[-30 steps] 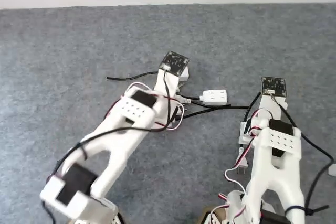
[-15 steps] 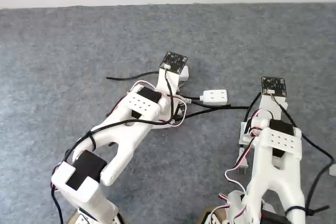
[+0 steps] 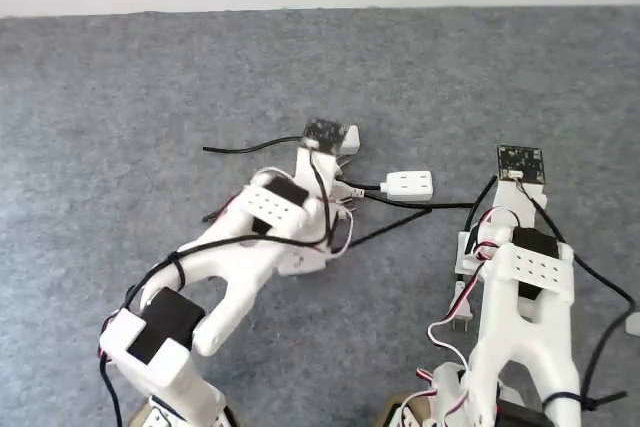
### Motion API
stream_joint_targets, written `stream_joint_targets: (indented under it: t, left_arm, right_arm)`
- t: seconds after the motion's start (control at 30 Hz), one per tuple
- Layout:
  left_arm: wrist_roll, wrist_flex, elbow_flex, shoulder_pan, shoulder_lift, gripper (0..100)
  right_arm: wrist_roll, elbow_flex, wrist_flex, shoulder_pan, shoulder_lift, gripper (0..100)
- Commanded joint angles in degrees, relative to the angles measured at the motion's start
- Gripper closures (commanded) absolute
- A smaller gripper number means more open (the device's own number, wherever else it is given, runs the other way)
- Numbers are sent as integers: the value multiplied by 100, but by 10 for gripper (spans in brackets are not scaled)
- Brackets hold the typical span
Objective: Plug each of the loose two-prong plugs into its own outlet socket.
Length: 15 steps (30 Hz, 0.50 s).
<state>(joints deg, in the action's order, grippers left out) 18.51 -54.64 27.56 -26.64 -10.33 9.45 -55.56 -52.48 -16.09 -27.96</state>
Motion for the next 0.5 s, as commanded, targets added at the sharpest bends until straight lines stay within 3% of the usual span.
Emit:
stream_joint_targets:
  t: [0.0, 0.27, 0.47]
  left_arm:
    - [290, -264, 101, -352, 527, 987]
    - [545, -404, 1349, -1319, 2233, 987]
    - [501, -387, 2132, -1618, 3218, 986]
  right_arm:
    - [79, 35, 119, -13, -127, 987]
    - [79, 35, 119, -13, -127, 987]
    - [79, 35, 119, -13, -127, 987]
